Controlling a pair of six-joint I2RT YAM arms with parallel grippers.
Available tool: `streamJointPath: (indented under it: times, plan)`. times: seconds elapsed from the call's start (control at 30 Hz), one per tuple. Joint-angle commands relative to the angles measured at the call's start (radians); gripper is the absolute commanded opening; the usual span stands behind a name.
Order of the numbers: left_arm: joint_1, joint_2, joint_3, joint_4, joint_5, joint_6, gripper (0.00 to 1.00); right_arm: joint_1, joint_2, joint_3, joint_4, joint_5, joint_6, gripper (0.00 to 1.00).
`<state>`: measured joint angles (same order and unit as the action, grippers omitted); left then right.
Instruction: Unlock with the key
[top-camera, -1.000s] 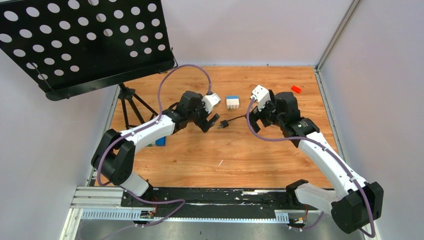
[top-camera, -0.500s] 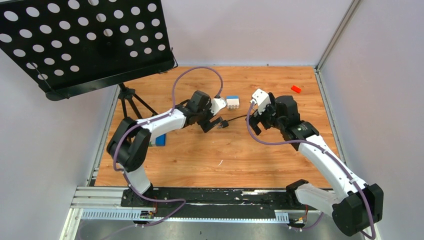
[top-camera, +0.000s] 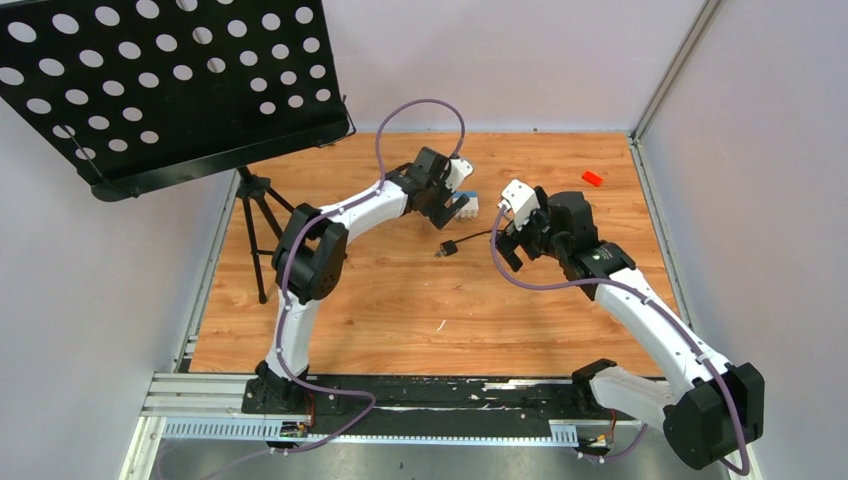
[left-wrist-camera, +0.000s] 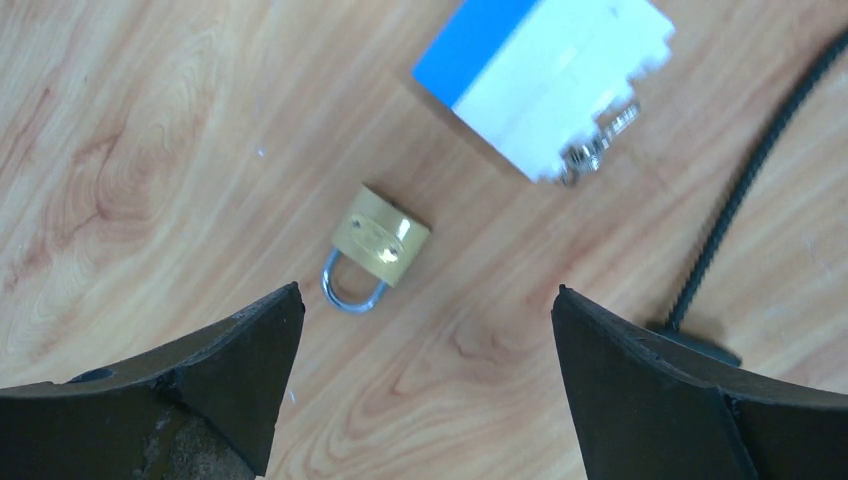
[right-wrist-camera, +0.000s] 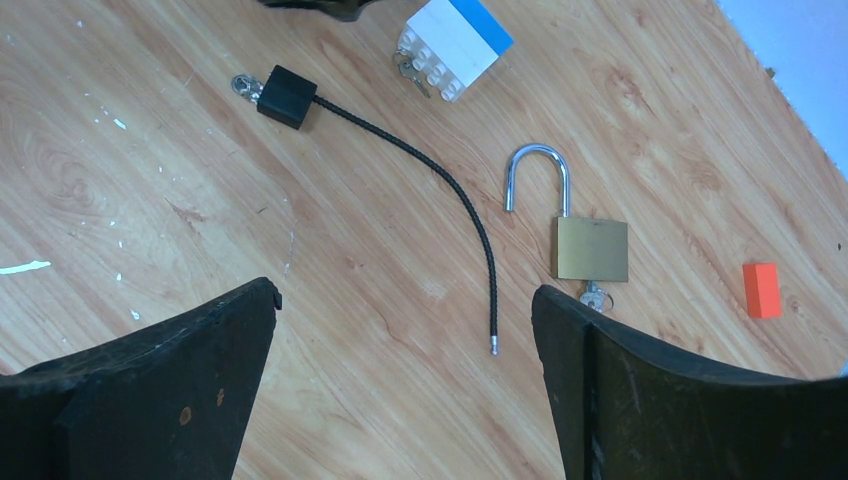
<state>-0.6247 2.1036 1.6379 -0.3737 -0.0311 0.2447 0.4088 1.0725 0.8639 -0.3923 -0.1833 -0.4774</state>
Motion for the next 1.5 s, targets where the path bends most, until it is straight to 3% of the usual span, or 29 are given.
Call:
streamJointPath:
  times: [0.0,0.17,0.43,1.47]
  plan:
    - [0.035,0.083,0.162,-0.068,0.017,-0.121,1.00,0.000,0.015,-0.006,0.027,0.008,-0.022,1.00]
    - [0.046,0.144,0.239,-0.087,0.049,-0.150,0.99,0.002,0.027,-0.009,0.026,0.014,-0.034,1.00]
    - [0.041,0.138,0.234,-0.101,0.156,-0.136,0.93,0.004,0.035,-0.016,0.024,0.023,-0.048,1.00]
    - [-0.011,0.320,0.498,-0.151,-0.009,-0.121,0.95,0.008,0.059,-0.011,-0.001,0.002,-0.056,0.99]
